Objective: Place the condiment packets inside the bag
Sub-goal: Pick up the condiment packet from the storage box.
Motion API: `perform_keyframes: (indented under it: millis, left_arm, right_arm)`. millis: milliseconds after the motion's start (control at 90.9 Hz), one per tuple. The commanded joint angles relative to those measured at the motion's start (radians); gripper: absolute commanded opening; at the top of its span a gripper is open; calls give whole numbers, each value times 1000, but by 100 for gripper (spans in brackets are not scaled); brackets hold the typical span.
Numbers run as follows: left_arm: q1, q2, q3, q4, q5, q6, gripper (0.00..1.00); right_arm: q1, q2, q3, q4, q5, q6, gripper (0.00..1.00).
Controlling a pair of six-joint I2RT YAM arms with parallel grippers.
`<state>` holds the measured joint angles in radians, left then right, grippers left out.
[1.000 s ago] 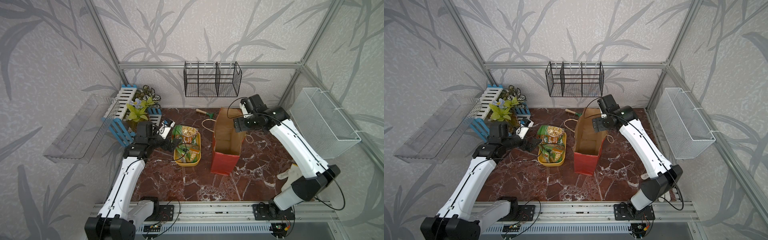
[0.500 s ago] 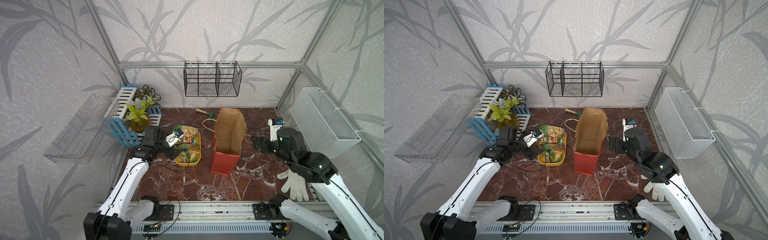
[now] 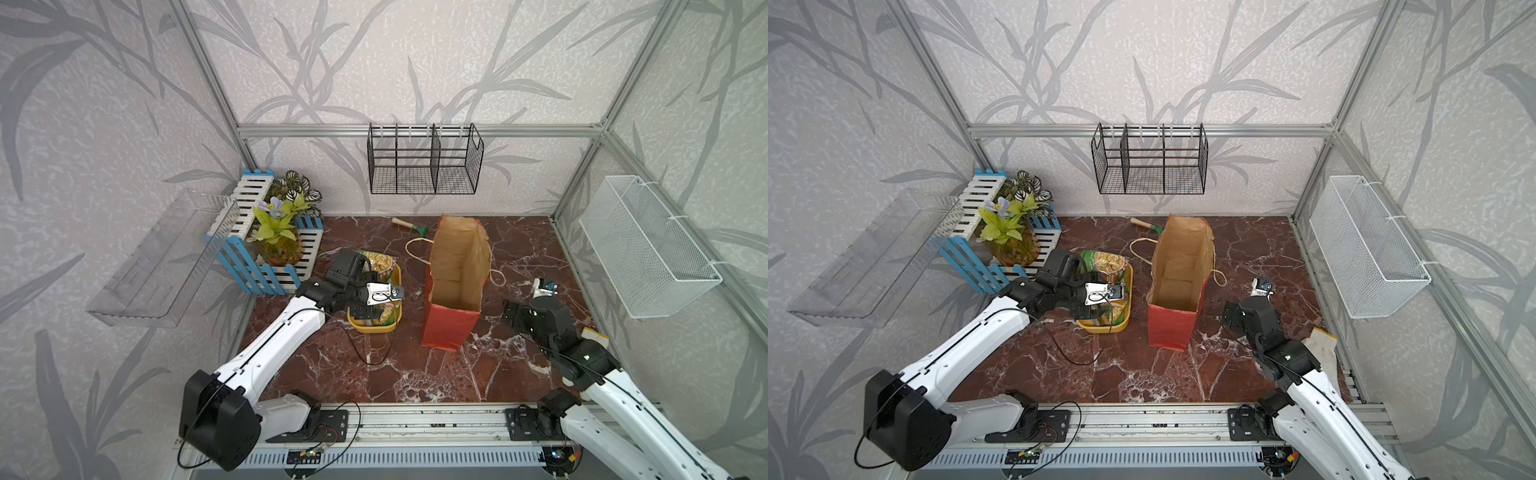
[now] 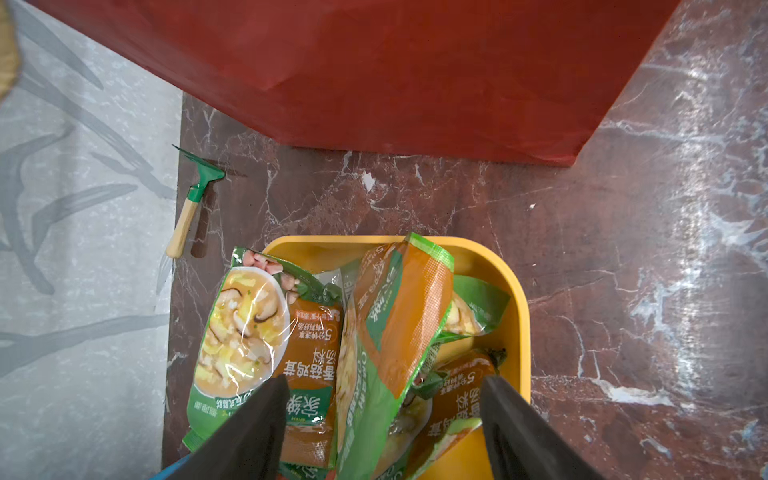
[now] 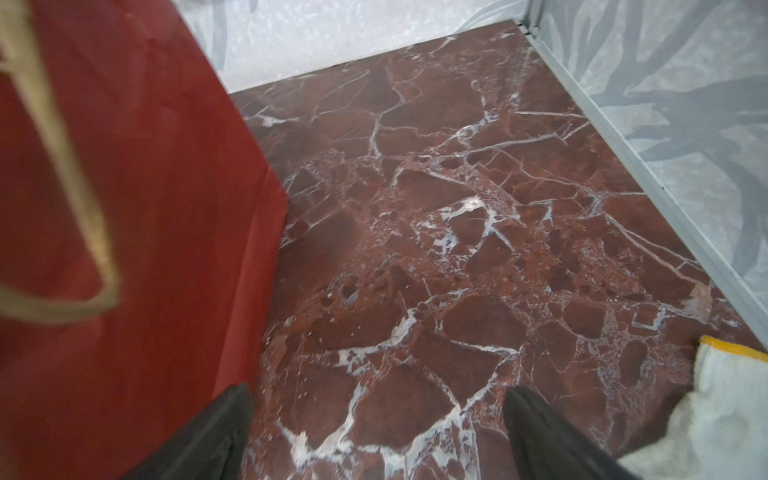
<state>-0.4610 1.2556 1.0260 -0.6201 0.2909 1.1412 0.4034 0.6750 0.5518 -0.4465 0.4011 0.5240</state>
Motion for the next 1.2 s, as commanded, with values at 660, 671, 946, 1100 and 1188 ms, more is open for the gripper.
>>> perform_keyframes:
  millis: [660,671,946,1100,1188]
  left_arm:
    - [-57,188,131,-118,-235,118,8]
    - [-57,187,131,-116,-239,118,7]
    - [-52,141,163,-43,-276,77,0]
    - [-51,38,214,11,-261,30,0]
    - [-51,-19,241,36,-254,28,0]
  right_arm:
    - [-241,395,-116,695,-176,110,99]
    - [-241,394,-116,693,-179,108,99]
    - [-241,414,-145,750,-238,116,99]
    - [-241,434,-141,761,-259,126,99]
    - [-241,436,-141,758,-264,128,99]
